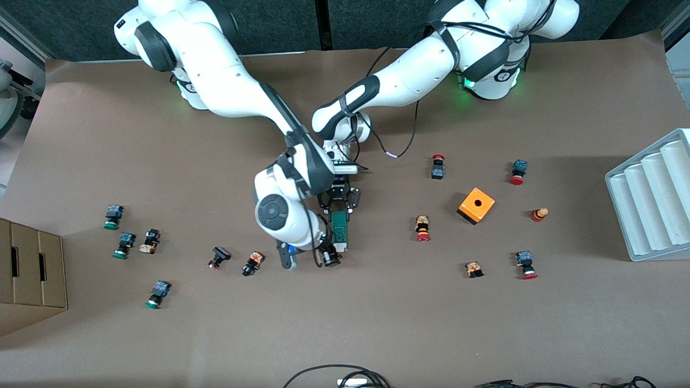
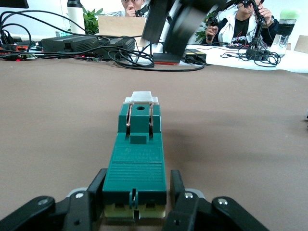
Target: Close load switch with both arms
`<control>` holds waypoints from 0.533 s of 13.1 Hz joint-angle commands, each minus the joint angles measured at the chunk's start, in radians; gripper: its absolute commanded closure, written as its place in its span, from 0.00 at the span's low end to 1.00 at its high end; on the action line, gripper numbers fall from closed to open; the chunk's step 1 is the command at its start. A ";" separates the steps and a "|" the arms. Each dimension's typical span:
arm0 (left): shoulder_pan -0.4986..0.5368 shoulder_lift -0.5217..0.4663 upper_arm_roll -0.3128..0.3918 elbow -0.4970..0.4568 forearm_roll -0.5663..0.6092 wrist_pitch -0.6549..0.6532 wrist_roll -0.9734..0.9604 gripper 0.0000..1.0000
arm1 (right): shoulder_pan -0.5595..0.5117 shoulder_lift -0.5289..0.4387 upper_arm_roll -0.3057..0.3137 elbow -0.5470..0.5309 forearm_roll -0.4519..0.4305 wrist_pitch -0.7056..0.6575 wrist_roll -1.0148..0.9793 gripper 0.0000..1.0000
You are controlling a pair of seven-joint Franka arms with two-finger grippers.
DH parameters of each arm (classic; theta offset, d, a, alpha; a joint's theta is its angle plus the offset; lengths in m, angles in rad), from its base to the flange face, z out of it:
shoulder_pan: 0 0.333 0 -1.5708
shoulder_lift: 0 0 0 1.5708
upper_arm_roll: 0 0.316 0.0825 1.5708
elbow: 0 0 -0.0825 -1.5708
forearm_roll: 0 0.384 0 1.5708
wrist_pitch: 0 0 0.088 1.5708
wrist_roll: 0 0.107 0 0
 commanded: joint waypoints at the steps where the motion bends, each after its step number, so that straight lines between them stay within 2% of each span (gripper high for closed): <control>1: -0.014 0.025 0.015 0.029 -0.004 0.006 -0.016 0.41 | -0.070 -0.159 0.007 -0.056 -0.055 -0.156 -0.185 0.00; 4: -0.014 0.019 0.015 0.029 -0.007 0.008 -0.008 0.35 | -0.158 -0.329 0.009 -0.152 -0.119 -0.311 -0.452 0.00; 5: -0.014 0.019 0.014 0.032 -0.010 0.008 -0.008 0.20 | -0.185 -0.383 0.013 -0.179 -0.156 -0.351 -0.527 0.00; 7: -0.014 0.015 0.014 0.032 -0.013 0.008 0.000 0.01 | -0.255 -0.475 0.016 -0.218 -0.173 -0.443 -0.694 0.00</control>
